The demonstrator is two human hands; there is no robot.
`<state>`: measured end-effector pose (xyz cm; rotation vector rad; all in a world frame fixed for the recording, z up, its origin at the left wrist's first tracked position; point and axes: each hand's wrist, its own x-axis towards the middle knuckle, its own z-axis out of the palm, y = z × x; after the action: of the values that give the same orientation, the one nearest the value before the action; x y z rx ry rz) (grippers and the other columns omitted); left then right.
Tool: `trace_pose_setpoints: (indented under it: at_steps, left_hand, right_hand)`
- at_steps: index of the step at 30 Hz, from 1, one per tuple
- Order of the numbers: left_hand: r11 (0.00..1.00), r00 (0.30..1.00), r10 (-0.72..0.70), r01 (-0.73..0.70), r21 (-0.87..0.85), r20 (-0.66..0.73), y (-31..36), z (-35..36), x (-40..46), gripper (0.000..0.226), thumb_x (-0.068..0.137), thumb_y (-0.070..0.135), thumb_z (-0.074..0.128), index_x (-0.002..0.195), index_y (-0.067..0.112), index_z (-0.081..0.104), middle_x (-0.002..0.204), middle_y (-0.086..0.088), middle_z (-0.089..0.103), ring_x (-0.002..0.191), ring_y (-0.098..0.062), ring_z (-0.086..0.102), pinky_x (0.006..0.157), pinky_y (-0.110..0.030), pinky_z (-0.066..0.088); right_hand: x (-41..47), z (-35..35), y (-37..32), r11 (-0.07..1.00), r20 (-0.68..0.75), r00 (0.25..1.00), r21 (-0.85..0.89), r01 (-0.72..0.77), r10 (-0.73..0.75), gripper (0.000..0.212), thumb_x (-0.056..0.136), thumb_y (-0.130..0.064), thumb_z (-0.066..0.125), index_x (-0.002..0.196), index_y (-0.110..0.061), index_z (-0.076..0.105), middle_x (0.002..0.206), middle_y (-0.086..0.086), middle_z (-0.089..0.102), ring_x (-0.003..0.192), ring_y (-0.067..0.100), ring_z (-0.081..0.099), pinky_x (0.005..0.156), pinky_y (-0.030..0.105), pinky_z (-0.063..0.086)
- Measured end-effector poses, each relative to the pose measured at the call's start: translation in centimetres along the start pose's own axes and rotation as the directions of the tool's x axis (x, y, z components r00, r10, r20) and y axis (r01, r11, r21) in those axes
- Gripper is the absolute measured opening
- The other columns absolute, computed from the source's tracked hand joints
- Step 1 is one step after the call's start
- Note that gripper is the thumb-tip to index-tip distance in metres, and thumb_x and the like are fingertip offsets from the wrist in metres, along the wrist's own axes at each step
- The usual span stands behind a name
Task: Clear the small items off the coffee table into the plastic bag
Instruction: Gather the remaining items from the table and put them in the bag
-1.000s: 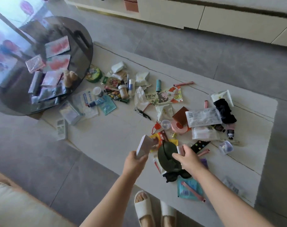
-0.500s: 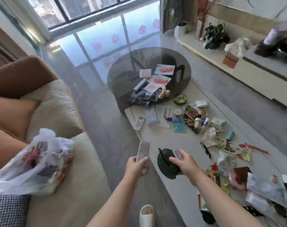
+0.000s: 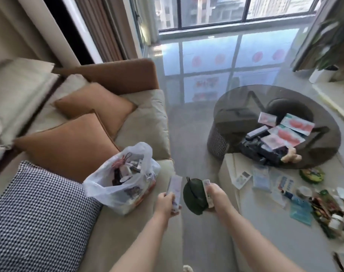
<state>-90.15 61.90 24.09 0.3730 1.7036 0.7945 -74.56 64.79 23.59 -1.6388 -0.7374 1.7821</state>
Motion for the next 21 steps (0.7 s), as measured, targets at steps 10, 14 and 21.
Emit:
trace_pose_setpoints:
  at_steps: [10, 14, 21]
  left_hand:
    - [0.996, 0.982, 0.069, -0.076, -0.035, -0.179, 5.4, -11.8, 6.8, 0.017, 0.095, 0.016, 0.045, 0.105, 0.009, 0.056, 0.090, -0.012, 0.062, 0.069, -0.022, 0.066, 0.051, -0.027, 0.054]
    - [0.995, 0.961, 0.090, -0.098, -0.016, -0.260, 7.2, -15.8, 8.7, 0.017, 0.092, 0.023, 0.050, 0.105, 0.015, 0.056, 0.075, -0.006, 0.062, 0.055, -0.017, 0.059, 0.043, -0.022, 0.046]
    - [1.000, 0.941, -0.005, -0.002, -0.020, -0.337, 9.0, -19.1, 14.4, 0.017, 0.090, 0.027, 0.053, 0.100, 0.013, 0.054, 0.074, -0.005, 0.054, 0.063, -0.016, 0.055, 0.052, -0.024, 0.044]
  right_hand:
    - [5.3, 14.2, -3.7, 0.997, 0.140, 0.990, -0.072, -0.012, 0.022, 0.017, 0.096, -0.017, 0.040, 0.097, -0.021, 0.056, 0.099, 0.007, 0.061, 0.087, 0.019, 0.062, 0.054, 0.028, 0.055]
    - [7.1, 19.6, -4.5, 0.995, 0.151, 0.988, -0.095, 0.005, 0.010, 0.011, 0.098, -0.023, 0.048, 0.091, -0.018, 0.055, 0.095, 0.005, 0.059, 0.085, 0.017, 0.061, 0.052, 0.028, 0.056]
    - [13.4, 26.8, -4.5, 0.981, 0.119, 0.985, -0.161, -0.108, 0.128, 0.012, 0.098, -0.017, 0.047, 0.089, -0.011, 0.054, 0.098, 0.014, 0.060, 0.089, 0.029, 0.064, 0.072, 0.041, 0.059]
